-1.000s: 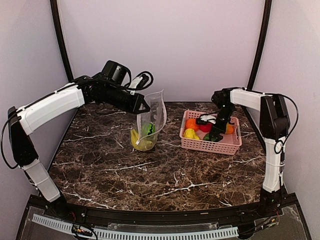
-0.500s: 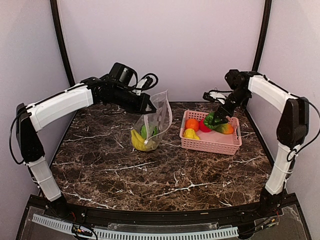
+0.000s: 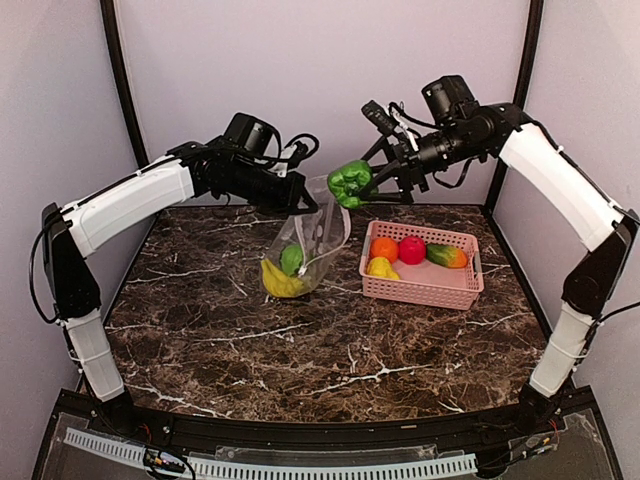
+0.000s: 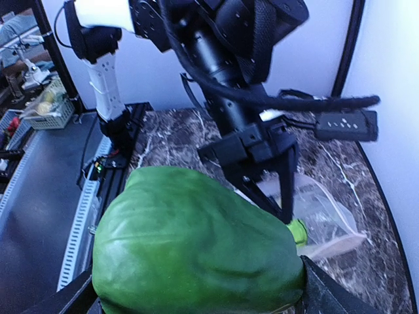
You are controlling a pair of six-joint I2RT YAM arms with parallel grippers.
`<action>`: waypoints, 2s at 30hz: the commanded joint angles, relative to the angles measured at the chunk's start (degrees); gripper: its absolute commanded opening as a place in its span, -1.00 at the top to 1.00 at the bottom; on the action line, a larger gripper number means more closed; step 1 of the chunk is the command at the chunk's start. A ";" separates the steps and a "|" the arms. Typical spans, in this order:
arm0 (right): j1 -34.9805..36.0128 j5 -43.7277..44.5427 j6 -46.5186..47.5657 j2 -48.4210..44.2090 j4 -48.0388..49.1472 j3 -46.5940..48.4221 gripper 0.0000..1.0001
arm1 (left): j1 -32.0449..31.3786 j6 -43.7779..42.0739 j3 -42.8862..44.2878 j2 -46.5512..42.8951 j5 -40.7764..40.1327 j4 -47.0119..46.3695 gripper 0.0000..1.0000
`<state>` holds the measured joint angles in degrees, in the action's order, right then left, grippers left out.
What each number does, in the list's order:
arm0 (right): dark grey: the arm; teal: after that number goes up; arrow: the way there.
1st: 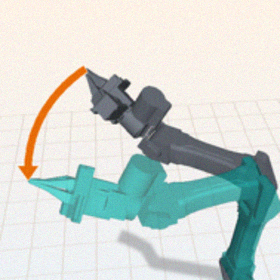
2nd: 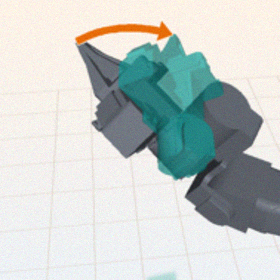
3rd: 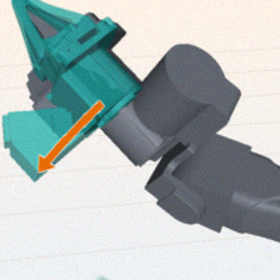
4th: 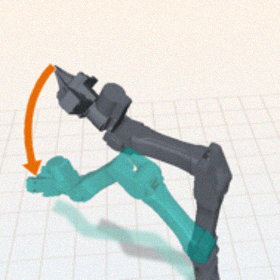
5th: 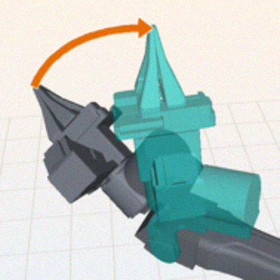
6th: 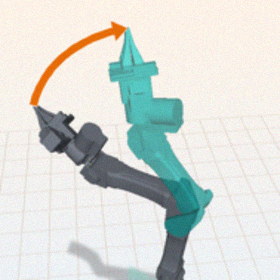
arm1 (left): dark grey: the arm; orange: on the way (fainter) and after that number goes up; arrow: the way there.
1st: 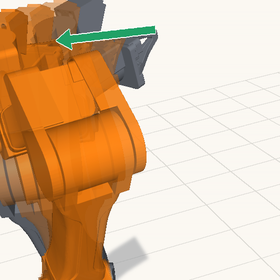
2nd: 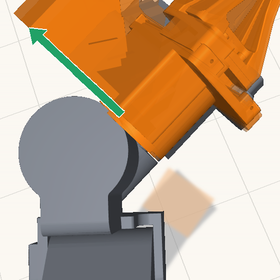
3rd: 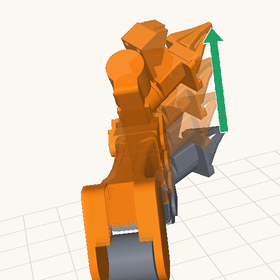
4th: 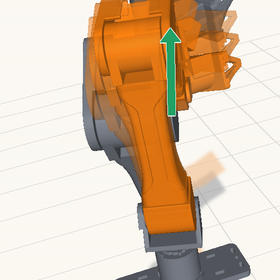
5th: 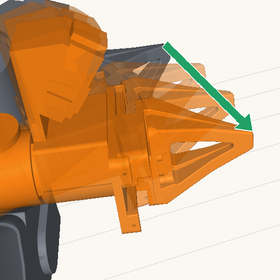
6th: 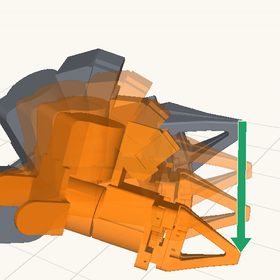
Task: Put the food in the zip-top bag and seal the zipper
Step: Place the fake vegetable in the zipper food storage bag.
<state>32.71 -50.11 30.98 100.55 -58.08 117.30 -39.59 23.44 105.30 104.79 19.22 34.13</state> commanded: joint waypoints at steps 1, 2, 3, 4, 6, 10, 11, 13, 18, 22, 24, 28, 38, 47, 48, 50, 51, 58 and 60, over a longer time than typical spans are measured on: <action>3.34 -7.44 -7.18 0.46 8.88 -2.39 -0.47 | 0.05 0.32 2.73 -0.54 -1.22 4.00 0.99; 3.94 -6.83 -7.42 1.17 9.58 -2.90 -0.48 | 0.04 0.30 2.96 -0.84 -1.30 4.45 0.99; 4.30 -6.71 -7.80 2.11 10.03 -3.16 -0.48 | 0.04 0.36 3.06 -1.05 -1.25 4.67 0.99; 4.53 -6.98 -8.42 2.96 10.28 -3.27 -0.48 | 0.04 0.37 3.14 -1.42 -0.93 5.04 0.99; 4.68 -7.61 -9.56 4.66 10.79 -3.49 -0.48 | 0.00 0.41 3.34 -1.85 -0.51 5.68 0.99; 5.03 -7.00 -9.84 6.43 11.93 -5.12 -0.49 | -0.17 0.29 3.32 -2.73 -0.37 6.72 0.99; 5.08 -6.41 -9.70 6.68 12.11 -5.55 -0.51 | -0.20 0.29 3.33 -2.99 -0.30 6.87 0.99; 5.29 -4.83 -8.86 6.92 12.06 -6.37 -0.54 | -0.26 0.35 3.17 -3.54 -0.16 6.85 0.99; 6.39 1.78 -8.03 7.03 12.98 -8.22 -0.58 | -0.31 0.86 2.12 -4.42 0.15 6.04 0.99; 9.73 14.03 -8.98 6.70 14.13 -8.06 -0.67 | -0.46 2.02 0.33 -5.22 1.08 3.84 0.99; 12.18 19.00 -8.44 6.70 14.26 -7.50 -0.72 | -0.55 2.47 -0.71 -5.59 1.68 2.70 0.99; 15.09 26.78 -7.81 7.79 14.02 -5.37 -0.85 | -0.57 2.72 -1.53 -5.87 2.29 1.82 0.99; 15.28 33.93 -6.19 2.17 12.08 -2.66 -0.97 | -0.57 2.71 -4.04 -7.06 2.62 0.29 0.99; 13.92 38.27 -5.55 -3.58 10.84 -3.87 -0.97 | 0.11 -2.01 3.47 -6.04 -8.63 10.31 0.98; 13.08 37.48 -6.50 -4.14 10.93 -4.10 -0.97 | 0.65 -2.44 3.70 -6.06 -13.17 11.76 0.98; 10.36 35.72 -10.52 -4.43 11.77 -5.05 -0.97 | 1.11 -2.51 3.77 -5.64 -16.54 12.62 0.99; 9.41 34.20 -12.43 -4.03 12.24 -5.72 -0.97 | 1.15 -2.43 3.86 -5.08 -15.33 12.40 0.99; 7.46 29.45 -24.41 0.93 15.37 -9.15 -0.63 | 1.19 2.83 1.94 -4.33 -6.20 5.65 0.99; 7.40 27.22 -25.81 2.34 15.12 -8.38 -0.56 | 1.19 3.76 0.20 -5.34 -6.09 3.41 0.99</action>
<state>39.94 -17.54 12.23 99.83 -44.73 109.10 -38.30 24.69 107.61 101.21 11.44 41.82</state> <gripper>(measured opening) 0.808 0.010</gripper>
